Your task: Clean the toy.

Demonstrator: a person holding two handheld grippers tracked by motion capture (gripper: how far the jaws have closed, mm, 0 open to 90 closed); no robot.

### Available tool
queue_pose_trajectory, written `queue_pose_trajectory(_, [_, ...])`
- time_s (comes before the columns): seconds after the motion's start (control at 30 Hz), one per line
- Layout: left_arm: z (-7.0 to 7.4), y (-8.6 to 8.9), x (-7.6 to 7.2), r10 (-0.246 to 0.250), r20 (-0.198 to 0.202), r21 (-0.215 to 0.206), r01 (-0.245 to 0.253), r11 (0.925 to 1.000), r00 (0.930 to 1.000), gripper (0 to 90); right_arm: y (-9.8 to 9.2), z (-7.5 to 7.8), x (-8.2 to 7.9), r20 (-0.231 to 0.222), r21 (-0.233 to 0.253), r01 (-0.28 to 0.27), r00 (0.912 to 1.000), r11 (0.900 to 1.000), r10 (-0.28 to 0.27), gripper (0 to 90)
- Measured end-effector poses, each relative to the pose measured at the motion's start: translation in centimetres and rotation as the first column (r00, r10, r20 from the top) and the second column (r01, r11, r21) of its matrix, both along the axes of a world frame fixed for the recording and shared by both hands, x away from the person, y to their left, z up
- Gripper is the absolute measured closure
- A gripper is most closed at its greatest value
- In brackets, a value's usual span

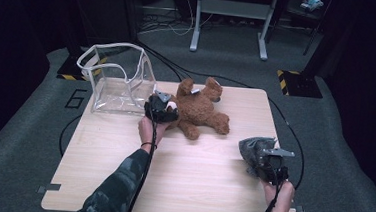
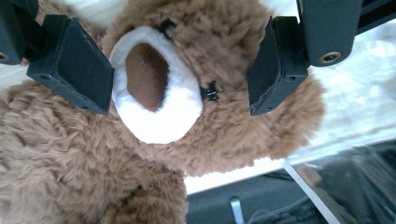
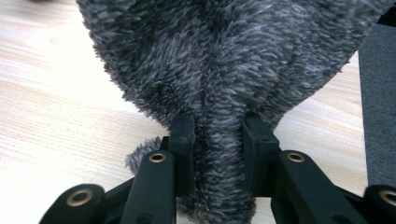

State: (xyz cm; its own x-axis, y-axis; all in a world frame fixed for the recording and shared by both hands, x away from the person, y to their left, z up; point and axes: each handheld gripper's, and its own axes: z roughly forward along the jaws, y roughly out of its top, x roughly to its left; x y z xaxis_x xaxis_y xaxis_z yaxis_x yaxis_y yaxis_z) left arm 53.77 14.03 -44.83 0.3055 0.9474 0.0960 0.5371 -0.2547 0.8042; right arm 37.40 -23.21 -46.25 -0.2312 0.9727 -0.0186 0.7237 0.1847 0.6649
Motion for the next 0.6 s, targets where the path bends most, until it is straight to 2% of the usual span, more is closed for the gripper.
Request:
queue_pose_trajectory(0.17, [-0.4, -0.6, 0.7, 0.016, -0.006, 0.044, -0.016, 0.9989, 0.9999, 24.7, 0.1, 0.0, -0.1, -0.002, -0.003, -0.005, 1.0000, 1.000, 0.005, 68.9])
queue_pose_trajectory(0.27, [-0.7, -0.8, 0.8, 0.018, -0.011, 0.053, -0.017, 0.9984, 0.9998, 35.7, 0.1, 0.1, -0.1, -0.005, 0.006, -0.004, 1.0000, 1.000, 0.004, 69.0])
queue_pose_trajectory(0.4, [-1.0, -0.7, 0.7, -0.016, -0.013, 0.069, 0.017, 0.9975, 0.9998, 47.4, 0.2, 0.1, -0.2, -0.002, 0.008, -0.002, 1.0000, 1.000, 0.002, 69.0])
queue_pose_trajectory(0.6, [-1.0, 0.1, 0.1, -0.075, 0.000, 0.009, 0.075, 0.9972, 0.9972, 53.8, 0.1, 0.2, -0.2, 0.007, 0.013, -0.004, 1.0000, 1.000, 0.004, 69.1])
